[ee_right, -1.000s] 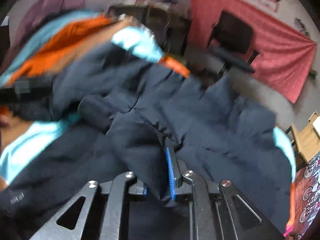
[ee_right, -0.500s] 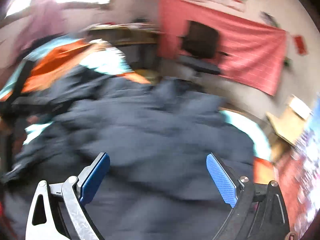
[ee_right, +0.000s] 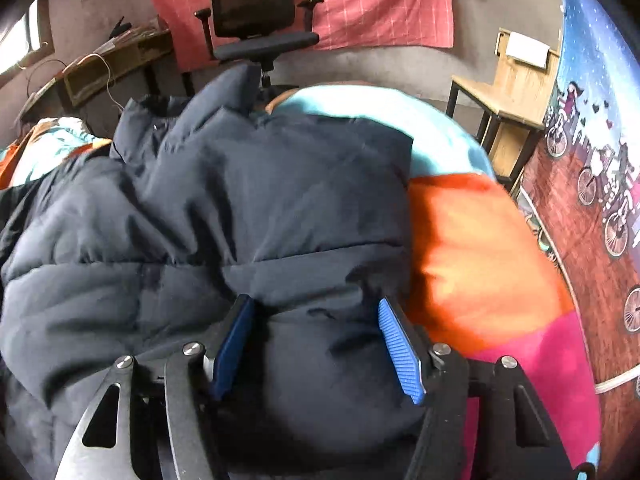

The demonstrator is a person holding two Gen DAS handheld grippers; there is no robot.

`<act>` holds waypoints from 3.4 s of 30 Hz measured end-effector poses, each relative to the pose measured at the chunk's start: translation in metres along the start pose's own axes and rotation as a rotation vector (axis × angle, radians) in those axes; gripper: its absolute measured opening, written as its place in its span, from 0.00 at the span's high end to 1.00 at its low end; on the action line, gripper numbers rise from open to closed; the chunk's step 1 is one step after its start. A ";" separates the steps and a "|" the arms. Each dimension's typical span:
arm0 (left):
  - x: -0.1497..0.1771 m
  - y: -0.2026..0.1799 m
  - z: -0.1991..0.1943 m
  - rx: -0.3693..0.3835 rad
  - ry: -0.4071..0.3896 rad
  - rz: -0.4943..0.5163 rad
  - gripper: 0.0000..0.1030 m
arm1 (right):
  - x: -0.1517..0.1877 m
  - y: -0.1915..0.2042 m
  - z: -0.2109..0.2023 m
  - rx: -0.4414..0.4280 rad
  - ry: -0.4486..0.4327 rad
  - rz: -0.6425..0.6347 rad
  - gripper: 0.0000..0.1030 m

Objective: Fold large clothes
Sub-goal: 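Reach the left tool to the other sleeve cuff and grasp it, then lift the cuff with the left tool and fold it across the jacket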

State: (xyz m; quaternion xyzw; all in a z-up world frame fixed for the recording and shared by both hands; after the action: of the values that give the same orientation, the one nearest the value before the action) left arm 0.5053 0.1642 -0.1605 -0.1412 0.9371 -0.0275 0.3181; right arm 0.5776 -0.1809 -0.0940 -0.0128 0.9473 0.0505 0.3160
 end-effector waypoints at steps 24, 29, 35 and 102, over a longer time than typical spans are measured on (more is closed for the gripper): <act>0.012 0.139 -0.124 -0.003 -0.180 -0.227 0.01 | -0.030 0.059 -0.073 0.003 -0.211 -0.005 0.00; 0.039 0.214 -0.139 -0.052 -0.190 -0.458 0.01 | -0.017 0.184 -0.078 -0.195 -0.185 -0.155 0.00; 0.059 0.277 -0.147 -0.131 -0.178 -0.638 0.01 | -0.003 0.285 -0.073 -0.244 -0.186 -0.299 0.00; 0.020 -0.268 -0.141 0.475 -0.097 0.408 0.57 | -0.014 -0.007 -0.123 -0.324 -0.226 0.257 0.00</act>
State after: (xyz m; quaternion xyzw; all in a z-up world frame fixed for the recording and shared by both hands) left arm 0.4712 -0.1041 -0.0221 0.1268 0.8972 -0.1742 0.3855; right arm 0.5159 -0.2004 0.0117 0.0632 0.8793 0.2428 0.4048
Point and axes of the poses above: each gripper's, at about its wrist camera, not at the fingertips, and z roughly the way its jaws point, y to its left, x to its underside, the point moved 10 cm from there along z, roughly the way its jaws point, and after that the axes turned 1 degree about z, right-handed, at the moved point
